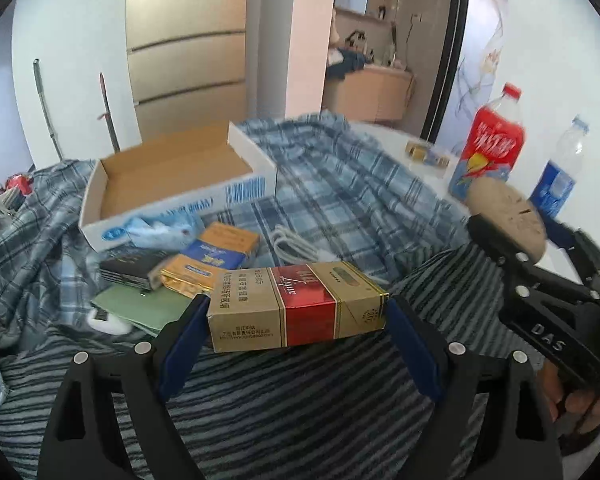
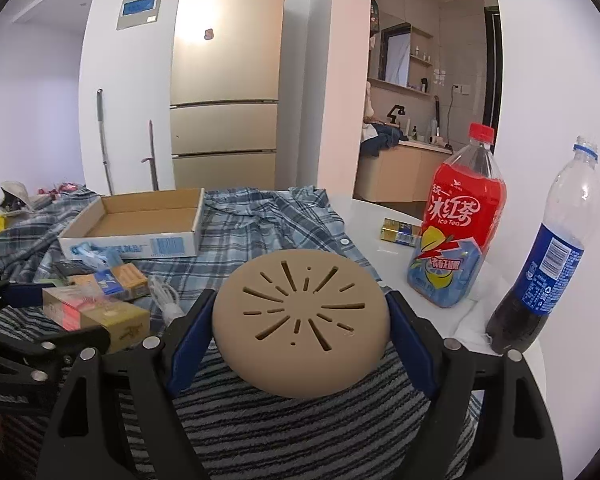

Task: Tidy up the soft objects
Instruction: 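Grasp the red-and-gold cigarette pack with the left gripper while the right holds the puck, then carry the pack and puck over the open cardboard box with both grippers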

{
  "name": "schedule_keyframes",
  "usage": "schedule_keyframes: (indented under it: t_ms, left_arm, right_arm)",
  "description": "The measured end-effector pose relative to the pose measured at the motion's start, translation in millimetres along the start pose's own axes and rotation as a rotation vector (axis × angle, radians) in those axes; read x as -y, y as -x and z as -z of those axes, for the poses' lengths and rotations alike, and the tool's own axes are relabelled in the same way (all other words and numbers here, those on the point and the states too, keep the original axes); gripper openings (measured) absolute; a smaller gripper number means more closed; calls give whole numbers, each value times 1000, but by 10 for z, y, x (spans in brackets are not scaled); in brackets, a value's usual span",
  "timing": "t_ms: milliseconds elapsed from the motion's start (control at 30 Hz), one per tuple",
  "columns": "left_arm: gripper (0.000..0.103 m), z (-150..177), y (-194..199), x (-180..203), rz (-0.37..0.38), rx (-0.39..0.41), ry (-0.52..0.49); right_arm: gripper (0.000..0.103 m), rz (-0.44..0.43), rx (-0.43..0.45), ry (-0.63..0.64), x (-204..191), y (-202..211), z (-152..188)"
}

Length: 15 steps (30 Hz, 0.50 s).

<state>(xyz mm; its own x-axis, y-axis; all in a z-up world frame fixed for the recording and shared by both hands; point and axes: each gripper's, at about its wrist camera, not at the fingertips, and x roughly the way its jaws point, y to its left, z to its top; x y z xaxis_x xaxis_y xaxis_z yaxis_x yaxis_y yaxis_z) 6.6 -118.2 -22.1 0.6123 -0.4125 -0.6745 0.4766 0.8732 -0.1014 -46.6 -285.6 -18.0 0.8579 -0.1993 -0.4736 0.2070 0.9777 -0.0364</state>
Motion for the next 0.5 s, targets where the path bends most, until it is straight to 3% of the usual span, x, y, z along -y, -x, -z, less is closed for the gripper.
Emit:
schedule_keyframes:
  t_ms: [267, 500]
  left_arm:
    - [89, -1, 652, -233, -56, 254, 38]
    - [89, -44, 1040, -406, -124, 358, 44]
  right_arm:
    - [82, -67, 87, 39, -197, 212, -193]
    - [82, -121, 171, 90, -475, 402, -389]
